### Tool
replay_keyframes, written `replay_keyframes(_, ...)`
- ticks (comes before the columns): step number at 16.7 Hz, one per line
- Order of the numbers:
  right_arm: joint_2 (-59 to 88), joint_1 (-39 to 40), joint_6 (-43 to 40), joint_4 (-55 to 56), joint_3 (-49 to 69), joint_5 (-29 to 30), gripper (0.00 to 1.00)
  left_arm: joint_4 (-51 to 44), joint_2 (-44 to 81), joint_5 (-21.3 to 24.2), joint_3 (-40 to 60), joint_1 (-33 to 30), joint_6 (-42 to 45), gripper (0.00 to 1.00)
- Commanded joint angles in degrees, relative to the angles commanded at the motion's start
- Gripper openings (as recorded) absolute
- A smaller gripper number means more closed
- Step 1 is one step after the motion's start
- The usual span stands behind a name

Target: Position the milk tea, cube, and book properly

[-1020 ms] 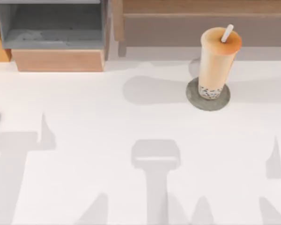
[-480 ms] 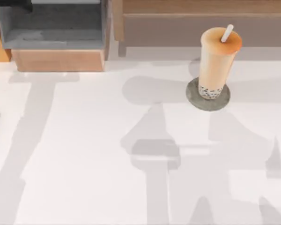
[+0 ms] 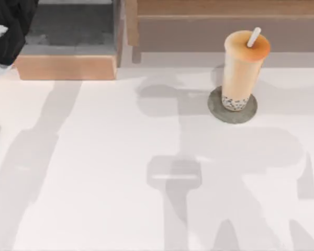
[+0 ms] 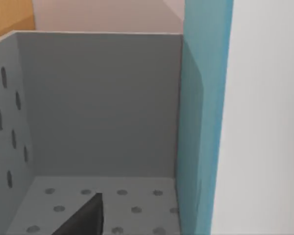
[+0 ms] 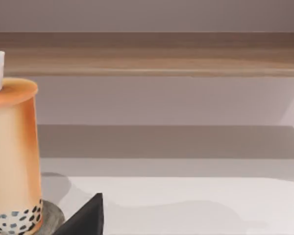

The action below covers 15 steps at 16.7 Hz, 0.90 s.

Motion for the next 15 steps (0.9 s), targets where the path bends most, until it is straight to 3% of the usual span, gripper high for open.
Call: replay_keyframes(15,0.0,0.0,0.0,0.0,0.0,0.0,1.00,-0.2,8.2,0.2,9.4,0.1,0.0,1.00)
